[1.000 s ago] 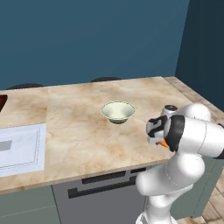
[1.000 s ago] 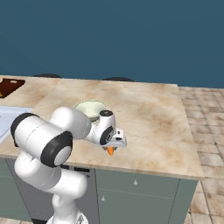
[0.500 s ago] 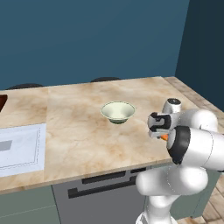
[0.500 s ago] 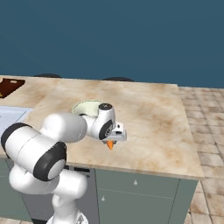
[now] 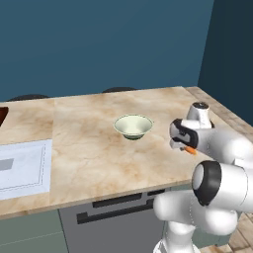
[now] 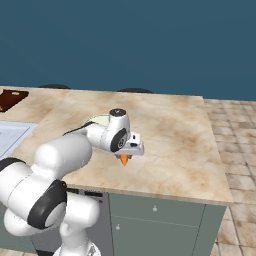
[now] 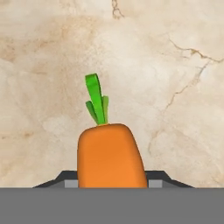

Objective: Place the two vegetables and bowl onto the tray for setting up a vegetable dip station.

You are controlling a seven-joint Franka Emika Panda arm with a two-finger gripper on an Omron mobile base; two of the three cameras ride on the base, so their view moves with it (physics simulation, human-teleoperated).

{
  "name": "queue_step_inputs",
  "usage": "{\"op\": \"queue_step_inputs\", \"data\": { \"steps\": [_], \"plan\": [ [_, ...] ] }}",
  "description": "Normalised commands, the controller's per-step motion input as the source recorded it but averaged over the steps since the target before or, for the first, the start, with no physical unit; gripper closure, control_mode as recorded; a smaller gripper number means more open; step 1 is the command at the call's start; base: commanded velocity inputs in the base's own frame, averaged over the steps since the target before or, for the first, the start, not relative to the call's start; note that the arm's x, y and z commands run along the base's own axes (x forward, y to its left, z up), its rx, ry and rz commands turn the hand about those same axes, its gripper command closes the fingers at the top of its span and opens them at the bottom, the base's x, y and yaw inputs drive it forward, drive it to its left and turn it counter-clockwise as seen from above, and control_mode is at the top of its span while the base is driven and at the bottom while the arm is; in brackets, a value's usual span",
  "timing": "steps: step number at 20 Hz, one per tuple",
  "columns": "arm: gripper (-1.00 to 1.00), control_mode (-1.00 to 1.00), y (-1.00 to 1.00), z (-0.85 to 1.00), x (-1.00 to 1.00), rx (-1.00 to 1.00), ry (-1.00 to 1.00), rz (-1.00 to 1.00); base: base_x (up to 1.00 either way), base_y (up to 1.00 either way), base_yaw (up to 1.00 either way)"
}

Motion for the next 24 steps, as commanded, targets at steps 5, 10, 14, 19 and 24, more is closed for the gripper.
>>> {"op": "queue_step_inputs", "data": {
  "steps": [5,10,14,19,24],
  "plan": [
    [1.00,-1.00,0.08,0.31,-0.55,0.00,0.03,-0.07,0.00,0.00,0.00],
    [1.00,-1.00,0.02,0.32,-0.60,0.00,0.01,-0.06,0.00,0.00,0.00],
    [1.00,-1.00,0.00,0.48,-0.31,0.00,0.00,0.00,0.00,0.00,0.00],
    [1.00,-1.00,0.02,0.47,-0.16,0.00,0.02,0.00,0.00,0.00,0.00],
    [1.00,-1.00,0.10,0.37,-0.19,0.00,0.04,0.00,0.00,0.00,0.00]
  ]
}}
